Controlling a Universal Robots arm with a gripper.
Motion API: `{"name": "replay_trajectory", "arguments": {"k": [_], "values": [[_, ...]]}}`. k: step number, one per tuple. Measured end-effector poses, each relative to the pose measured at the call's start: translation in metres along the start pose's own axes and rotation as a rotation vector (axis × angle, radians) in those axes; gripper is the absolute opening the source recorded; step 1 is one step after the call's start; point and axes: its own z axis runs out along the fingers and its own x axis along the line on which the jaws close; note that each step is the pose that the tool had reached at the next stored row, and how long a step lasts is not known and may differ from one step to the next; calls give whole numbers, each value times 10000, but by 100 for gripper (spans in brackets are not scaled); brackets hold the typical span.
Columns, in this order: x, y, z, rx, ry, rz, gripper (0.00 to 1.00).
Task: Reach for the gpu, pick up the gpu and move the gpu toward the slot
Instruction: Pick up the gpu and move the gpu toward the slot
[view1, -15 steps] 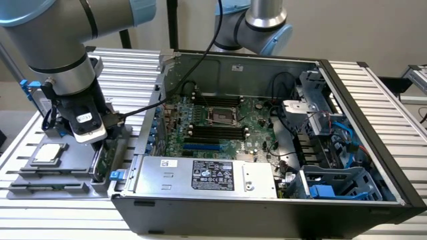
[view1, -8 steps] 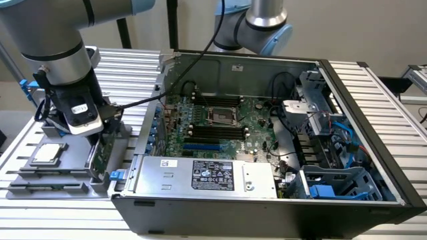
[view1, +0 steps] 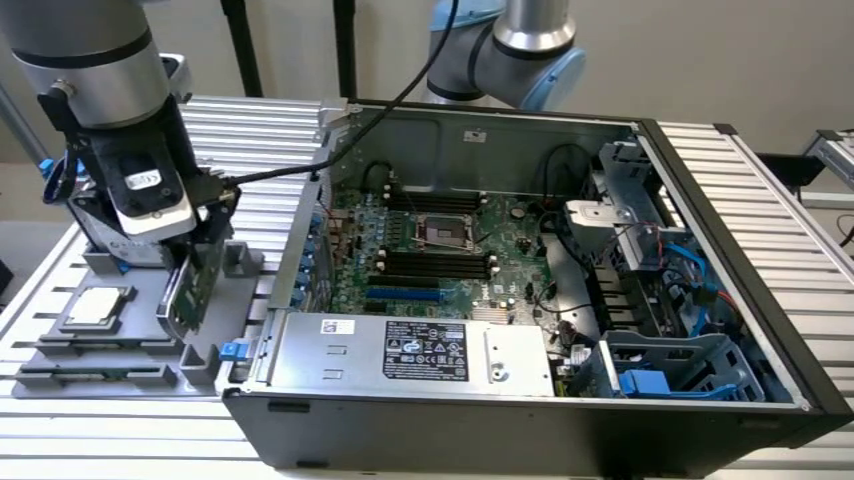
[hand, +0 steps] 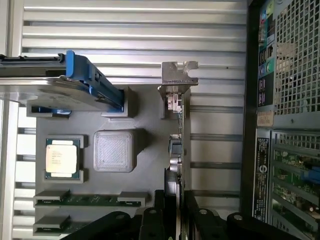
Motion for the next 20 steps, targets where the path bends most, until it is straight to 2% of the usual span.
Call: {"name": "replay_trajectory", "arguments": {"k": [10,15,20], "values": [[-111,10,-459,2,29,1,27],[-223,14,-688,0,40,1,27],[-395,18,-923,-14,55,-7,27]]}}
